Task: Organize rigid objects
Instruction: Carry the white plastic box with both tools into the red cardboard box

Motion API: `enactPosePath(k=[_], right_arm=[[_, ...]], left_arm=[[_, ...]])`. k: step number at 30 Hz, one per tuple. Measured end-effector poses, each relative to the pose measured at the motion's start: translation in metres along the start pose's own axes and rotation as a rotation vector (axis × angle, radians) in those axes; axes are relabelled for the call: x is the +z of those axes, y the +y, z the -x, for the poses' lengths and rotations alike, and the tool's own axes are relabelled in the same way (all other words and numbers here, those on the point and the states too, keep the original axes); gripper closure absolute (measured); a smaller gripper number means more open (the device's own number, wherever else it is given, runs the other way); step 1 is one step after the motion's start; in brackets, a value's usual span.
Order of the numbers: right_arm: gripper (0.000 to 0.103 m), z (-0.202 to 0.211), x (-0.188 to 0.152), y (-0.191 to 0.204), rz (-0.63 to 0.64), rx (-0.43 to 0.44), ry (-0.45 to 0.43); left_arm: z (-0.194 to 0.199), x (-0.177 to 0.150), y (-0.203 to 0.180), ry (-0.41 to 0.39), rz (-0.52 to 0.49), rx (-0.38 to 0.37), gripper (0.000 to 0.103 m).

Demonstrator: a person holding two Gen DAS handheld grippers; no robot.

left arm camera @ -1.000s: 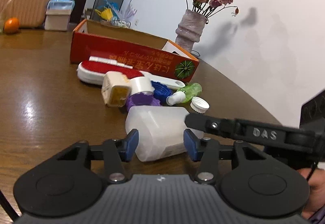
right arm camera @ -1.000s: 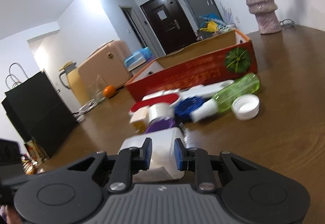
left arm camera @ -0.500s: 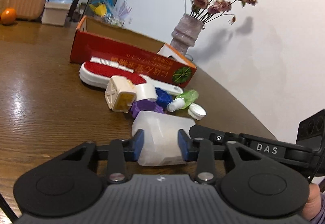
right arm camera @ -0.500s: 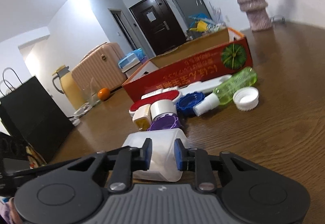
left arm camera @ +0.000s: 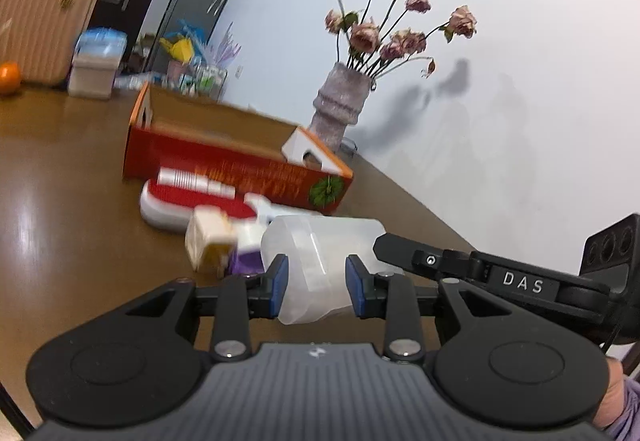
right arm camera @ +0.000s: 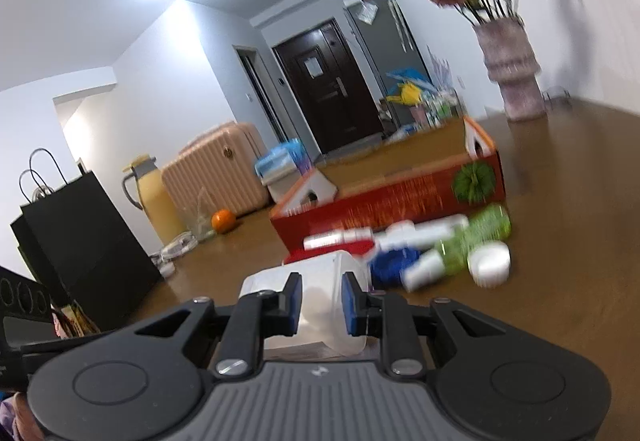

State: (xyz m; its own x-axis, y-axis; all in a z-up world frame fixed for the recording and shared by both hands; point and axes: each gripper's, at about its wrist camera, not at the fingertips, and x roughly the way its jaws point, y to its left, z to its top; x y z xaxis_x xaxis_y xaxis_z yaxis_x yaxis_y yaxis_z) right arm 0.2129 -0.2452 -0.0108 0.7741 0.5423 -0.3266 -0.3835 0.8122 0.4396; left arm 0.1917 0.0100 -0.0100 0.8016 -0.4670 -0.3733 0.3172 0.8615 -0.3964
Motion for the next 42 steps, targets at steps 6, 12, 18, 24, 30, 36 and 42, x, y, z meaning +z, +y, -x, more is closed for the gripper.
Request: enactPosePath(k=[6, 12, 18, 24, 30, 36, 42], right_arm=[[0.082, -0.017, 0.064, -0.001, 0.003, 0.045, -0.062], [0.082, -0.069, 0.132, -0.017, 0.014, 0.075, -0.08], [0.082, -0.157, 0.191, -0.063, -0.069, 0.09, -0.029], [0.082, -0.261, 0.222, -0.116, -0.149, 0.02, 0.102], [0.08, -0.355, 0.209, -0.157, -0.178, -0.069, 0.261], [0.07, -0.386, 0.187, -0.148, -0.11, -0.133, 0.351], [0.052, -0.389, 0.187, -0.144, -0.097, -0.164, 0.36]], left_arm=[[-0.02, 0.065, -0.001, -0.056, 0.013, -0.021, 0.072], [-0.071, 0.137, 0.016, -0.071, 0.011, -0.028, 0.072], [-0.161, 0.198, 0.062, 0.024, 0.06, -0.044, 0.072], [-0.254, 0.219, 0.103, 0.135, 0.084, 0.01, 0.072], [-0.329, 0.216, 0.152, 0.271, 0.109, 0.067, 0.072], [-0.355, 0.198, 0.183, 0.353, 0.195, 0.076, 0.064], [-0.35, 0.201, 0.188, 0.327, 0.201, 0.083, 0.05]])
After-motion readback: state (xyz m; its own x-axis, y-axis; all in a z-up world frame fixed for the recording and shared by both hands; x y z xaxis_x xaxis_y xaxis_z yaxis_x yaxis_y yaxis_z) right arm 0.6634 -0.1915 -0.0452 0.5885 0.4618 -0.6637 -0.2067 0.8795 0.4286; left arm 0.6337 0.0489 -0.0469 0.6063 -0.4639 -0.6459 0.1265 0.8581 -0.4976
